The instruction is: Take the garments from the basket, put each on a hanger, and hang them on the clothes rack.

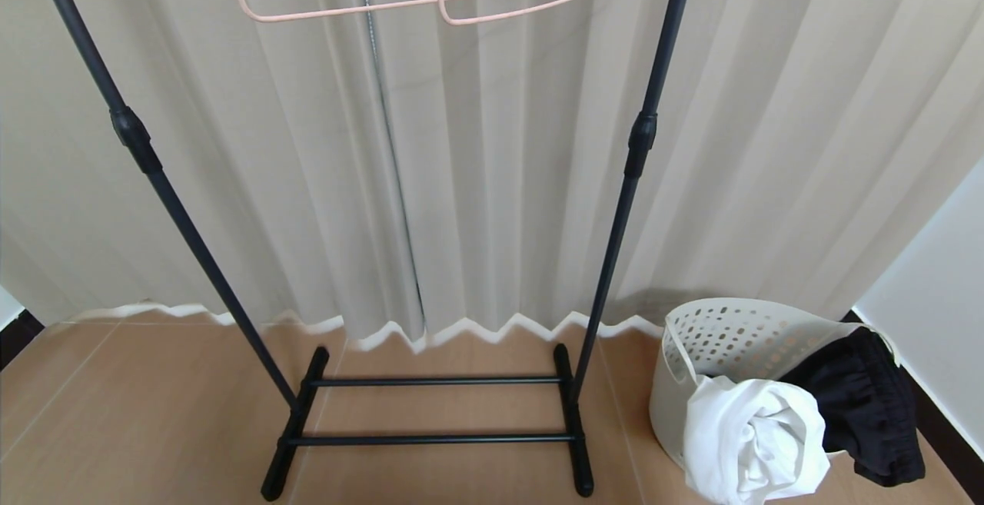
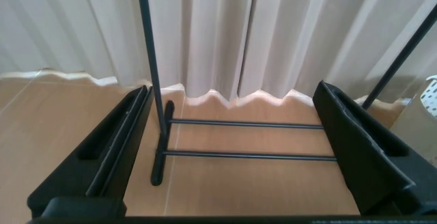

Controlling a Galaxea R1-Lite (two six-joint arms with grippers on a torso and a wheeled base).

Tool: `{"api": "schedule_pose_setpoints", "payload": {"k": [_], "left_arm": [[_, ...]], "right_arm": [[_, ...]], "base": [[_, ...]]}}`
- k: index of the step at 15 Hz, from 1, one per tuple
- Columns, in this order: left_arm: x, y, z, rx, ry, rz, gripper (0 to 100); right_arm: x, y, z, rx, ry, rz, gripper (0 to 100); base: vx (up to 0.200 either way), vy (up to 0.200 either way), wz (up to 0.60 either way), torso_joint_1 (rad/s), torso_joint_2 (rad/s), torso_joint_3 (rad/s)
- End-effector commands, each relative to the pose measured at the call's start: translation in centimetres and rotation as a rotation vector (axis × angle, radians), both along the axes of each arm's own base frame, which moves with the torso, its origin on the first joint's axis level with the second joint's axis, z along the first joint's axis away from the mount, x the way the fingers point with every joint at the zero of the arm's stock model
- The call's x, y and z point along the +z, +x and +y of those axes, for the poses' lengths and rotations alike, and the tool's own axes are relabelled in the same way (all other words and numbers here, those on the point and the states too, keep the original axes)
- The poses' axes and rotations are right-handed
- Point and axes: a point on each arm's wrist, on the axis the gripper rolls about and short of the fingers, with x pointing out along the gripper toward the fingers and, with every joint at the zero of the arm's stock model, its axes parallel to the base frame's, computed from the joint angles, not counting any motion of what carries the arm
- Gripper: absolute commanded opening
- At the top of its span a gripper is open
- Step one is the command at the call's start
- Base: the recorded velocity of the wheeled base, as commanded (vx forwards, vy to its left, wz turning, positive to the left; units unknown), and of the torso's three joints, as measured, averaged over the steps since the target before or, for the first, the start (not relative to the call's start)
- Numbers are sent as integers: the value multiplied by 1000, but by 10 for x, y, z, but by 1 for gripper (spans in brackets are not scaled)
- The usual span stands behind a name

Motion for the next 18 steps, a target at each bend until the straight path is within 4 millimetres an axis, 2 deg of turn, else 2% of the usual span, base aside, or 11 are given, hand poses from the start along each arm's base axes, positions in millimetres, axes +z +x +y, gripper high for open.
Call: {"api": "schedule_pose_setpoints", "payload": {"k": [1,8,9,18], "left_arm": [[0,0,0,1,0,0,100],[0,0,0,1,0,0,100],[0,0,0,1,0,1,100],[0,0,0,-1,0,4,100]], "right_arm": [[0,0,0,0,0,-2,100],[0,0,0,2,0,0,100],[0,0,0,0,0,0,100],[0,0,0,0,0,-2,100]], "base": [[0,0,-600,7,56,61],[0,0,-600,3,10,11],[0,0,0,0,0,0],[0,-200,0,1,2,2]]}}
